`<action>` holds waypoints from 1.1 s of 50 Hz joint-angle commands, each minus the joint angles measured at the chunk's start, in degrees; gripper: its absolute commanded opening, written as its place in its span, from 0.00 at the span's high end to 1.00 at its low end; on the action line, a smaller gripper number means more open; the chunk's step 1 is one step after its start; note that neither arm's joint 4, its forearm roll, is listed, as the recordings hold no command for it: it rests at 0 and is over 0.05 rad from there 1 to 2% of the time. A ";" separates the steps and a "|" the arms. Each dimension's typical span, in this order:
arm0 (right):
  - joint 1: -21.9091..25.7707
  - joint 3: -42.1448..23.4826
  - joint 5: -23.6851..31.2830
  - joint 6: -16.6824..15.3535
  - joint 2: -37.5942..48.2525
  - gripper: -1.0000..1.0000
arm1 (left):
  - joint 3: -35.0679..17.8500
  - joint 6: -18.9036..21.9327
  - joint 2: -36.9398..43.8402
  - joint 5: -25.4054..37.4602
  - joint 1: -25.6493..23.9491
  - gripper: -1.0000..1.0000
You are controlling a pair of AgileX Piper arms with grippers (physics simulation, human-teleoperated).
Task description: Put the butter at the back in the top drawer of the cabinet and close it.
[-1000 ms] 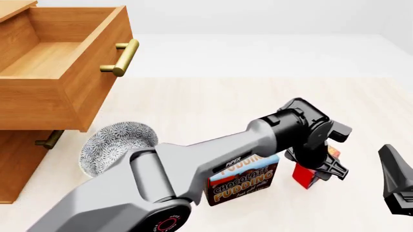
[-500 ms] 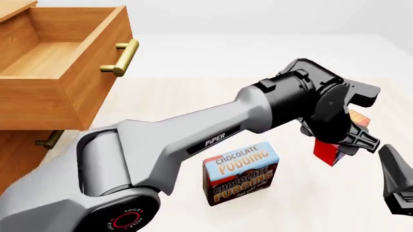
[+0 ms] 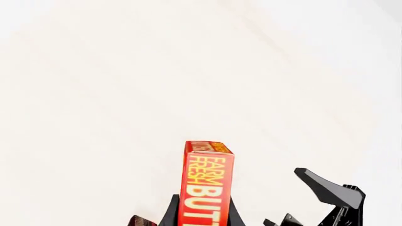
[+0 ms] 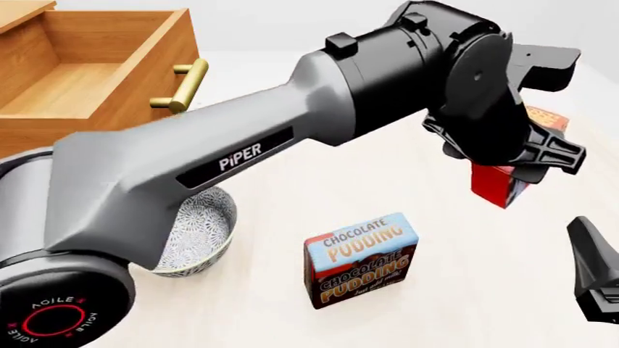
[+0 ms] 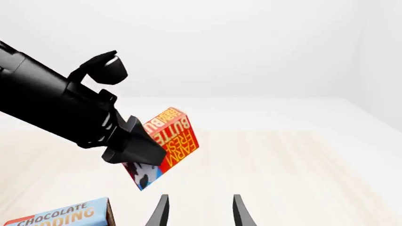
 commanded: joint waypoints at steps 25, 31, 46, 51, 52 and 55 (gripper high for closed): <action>0.00 0.00 0.00 0.00 0.00 0.00 | 11.03 4.23 -19.07 2.24 9.06 1.00; 0.00 0.00 0.00 0.00 0.00 0.00 | 13.66 4.46 -22.09 2.09 10.54 1.00; 0.00 0.00 0.00 0.00 0.00 0.00 | 17.04 5.36 -27.56 2.92 13.99 1.00; 0.00 0.00 0.00 0.00 0.00 0.00 | 15.84 6.34 -28.36 4.64 15.15 1.00; 0.00 0.00 0.00 0.00 0.00 0.00 | 15.42 6.40 -28.35 5.00 15.25 1.00; 0.00 0.00 0.00 0.00 0.00 0.00 | 15.44 7.22 -29.08 5.47 16.59 1.00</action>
